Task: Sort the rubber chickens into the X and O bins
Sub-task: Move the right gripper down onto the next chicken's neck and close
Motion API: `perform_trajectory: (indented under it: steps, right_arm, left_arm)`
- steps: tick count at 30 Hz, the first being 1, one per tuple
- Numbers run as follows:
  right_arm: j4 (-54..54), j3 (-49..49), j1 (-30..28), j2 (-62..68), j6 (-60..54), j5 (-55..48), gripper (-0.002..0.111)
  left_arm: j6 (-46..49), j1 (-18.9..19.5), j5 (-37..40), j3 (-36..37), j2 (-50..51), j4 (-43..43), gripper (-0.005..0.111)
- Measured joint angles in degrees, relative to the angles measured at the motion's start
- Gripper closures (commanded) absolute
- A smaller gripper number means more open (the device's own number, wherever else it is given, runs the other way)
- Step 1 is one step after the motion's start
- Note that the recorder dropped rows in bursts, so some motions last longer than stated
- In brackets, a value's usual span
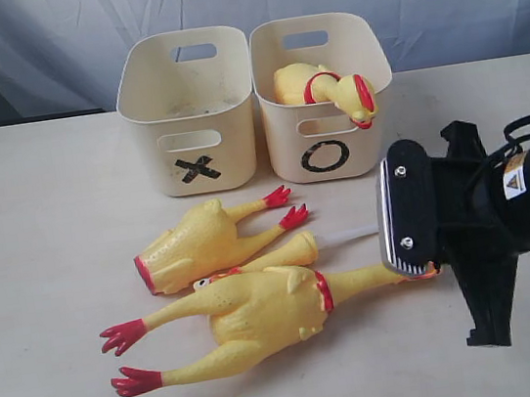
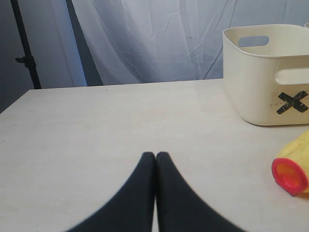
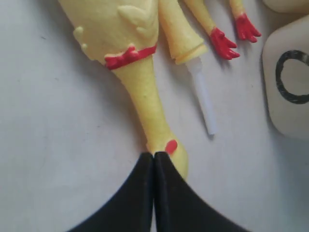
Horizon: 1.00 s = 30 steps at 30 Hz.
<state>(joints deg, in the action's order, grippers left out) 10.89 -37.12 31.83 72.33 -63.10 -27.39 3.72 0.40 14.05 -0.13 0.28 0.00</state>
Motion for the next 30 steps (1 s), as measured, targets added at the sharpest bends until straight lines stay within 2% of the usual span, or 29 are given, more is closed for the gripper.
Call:
perform_trajectory:
  steps: [1, 5, 6, 10, 15, 30]
  right_arm:
    - [0.0, 1.4, 0.09, 1.07, -0.68, 3.6, 0.101]
    - [0.0, 1.98, 0.09, 6.87, -1.27, 9.0, 0.052]
    - [0.0, 1.98, 0.09, 8.39, -1.41, 10.58, 0.048]
    - [0.0, 1.98, 0.09, 13.45, -1.41, 15.87, 0.053]
    - [-0.36, 1.98, 0.11, 17.32, -2.32, 18.52, 0.053]
    - [-1.46, 1.98, 5.34, 24.33, -3.98, 27.81, 0.053]
  left_arm:
    - [0.0, 0.0, 0.0, 0.0, 0.0, 0.0, 0.107]
    - [0.0, 0.0, 0.0, 0.0, 0.0, 0.0, 0.107]
    - [0.0, 0.0, 0.0, 0.0, 0.0, 0.0, 0.107]
    - [0.0, 0.0, 0.0, 0.0, 0.0, 0.0, 0.107]
    - [0.0, 0.0, 0.0, 0.0, 0.0, 0.0, 0.107]
    - [0.0, 0.0, 0.0, 0.0, 0.0, 0.0, 0.107]
